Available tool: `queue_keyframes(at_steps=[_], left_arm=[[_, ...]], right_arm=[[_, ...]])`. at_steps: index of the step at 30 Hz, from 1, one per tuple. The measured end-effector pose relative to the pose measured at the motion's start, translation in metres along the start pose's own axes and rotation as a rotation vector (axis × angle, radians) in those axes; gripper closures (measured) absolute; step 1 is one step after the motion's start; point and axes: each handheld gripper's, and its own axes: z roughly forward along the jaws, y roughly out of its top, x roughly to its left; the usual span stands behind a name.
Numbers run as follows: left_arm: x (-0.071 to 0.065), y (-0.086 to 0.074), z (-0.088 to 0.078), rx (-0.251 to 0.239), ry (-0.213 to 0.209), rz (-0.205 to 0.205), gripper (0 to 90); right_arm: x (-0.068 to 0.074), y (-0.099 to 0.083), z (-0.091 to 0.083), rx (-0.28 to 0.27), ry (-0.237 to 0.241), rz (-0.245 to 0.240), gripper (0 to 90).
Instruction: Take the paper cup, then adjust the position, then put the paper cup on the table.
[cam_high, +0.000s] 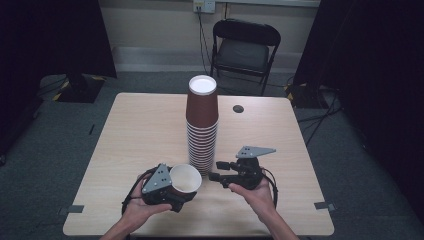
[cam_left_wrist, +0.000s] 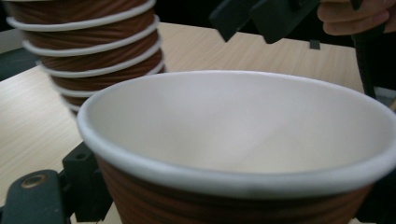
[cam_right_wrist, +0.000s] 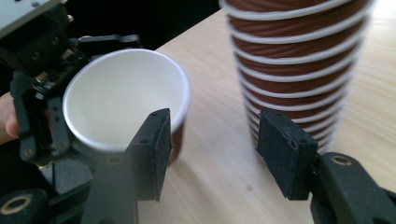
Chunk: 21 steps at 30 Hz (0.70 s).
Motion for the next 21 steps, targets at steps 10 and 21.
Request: queue_keyframes(at_steps=[10,21], left_arm=[[0.025,0.001,-0.017,-0.036,0.102,-0.077,10.8],[0.044,0.001,-0.027,-0.068,0.163,-0.138,10.8]], right_arm=[[-0.016,-0.014,-0.019,-0.043,-0.075,0.041,45.1],[-0.032,-0.033,-0.037,-0.054,-0.154,0.065,41.8]])
